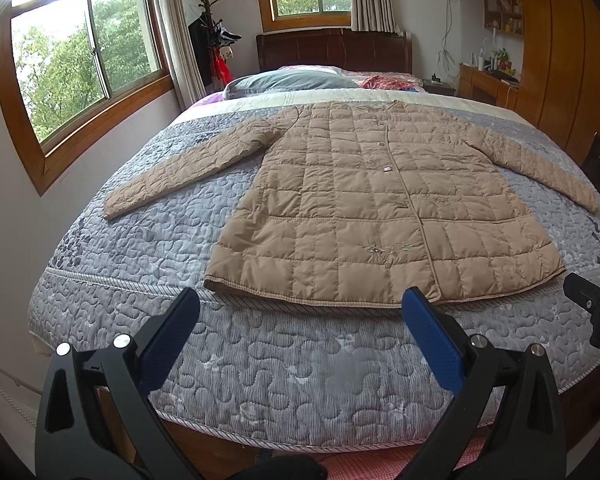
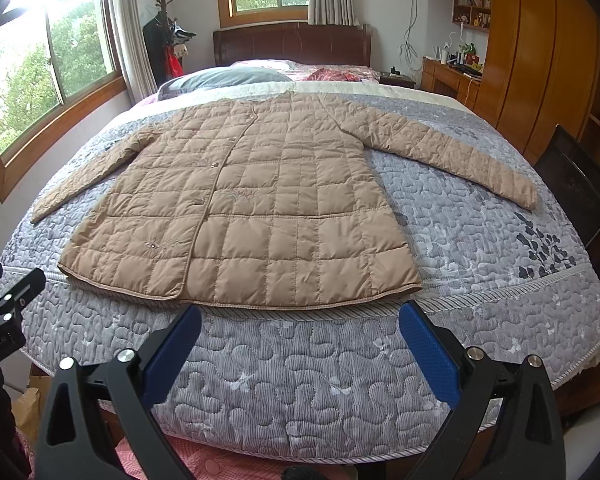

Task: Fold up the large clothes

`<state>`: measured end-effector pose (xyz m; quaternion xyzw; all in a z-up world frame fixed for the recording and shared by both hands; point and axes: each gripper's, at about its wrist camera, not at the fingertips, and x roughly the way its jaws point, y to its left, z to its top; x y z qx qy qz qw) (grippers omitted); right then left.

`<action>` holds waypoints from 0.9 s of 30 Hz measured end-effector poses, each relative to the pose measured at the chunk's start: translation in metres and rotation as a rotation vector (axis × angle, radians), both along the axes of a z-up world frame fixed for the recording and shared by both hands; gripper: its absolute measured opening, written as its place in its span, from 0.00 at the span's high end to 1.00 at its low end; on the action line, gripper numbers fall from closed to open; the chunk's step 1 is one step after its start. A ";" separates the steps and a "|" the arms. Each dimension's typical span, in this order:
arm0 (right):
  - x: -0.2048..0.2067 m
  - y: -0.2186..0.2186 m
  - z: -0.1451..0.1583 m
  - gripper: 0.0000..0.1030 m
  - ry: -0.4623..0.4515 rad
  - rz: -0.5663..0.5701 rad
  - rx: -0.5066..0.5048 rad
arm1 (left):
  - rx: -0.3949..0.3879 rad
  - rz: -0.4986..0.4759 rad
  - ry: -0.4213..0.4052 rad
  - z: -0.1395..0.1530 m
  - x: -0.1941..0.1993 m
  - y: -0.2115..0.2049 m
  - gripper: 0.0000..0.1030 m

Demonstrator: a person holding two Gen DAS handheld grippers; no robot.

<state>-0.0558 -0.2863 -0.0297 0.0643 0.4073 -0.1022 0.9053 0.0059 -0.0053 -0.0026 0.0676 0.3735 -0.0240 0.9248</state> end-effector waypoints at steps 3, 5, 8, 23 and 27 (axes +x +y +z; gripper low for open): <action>0.000 0.000 0.000 0.04 0.001 0.000 0.002 | 0.000 -0.002 0.004 -0.001 0.002 0.000 0.03; 0.002 0.000 -0.002 0.04 0.005 0.000 0.003 | 0.001 -0.002 0.007 -0.001 0.003 0.000 0.03; 0.007 -0.003 -0.004 0.04 0.005 0.001 0.004 | -0.004 -0.003 0.007 -0.003 0.007 0.001 0.03; 0.080 -0.181 0.000 0.04 0.027 -0.203 0.189 | -0.063 -0.163 0.261 -0.029 0.151 -0.041 0.04; 0.109 -0.260 -0.004 0.04 0.059 -0.305 0.250 | -0.011 -0.205 0.279 -0.025 0.210 -0.085 0.04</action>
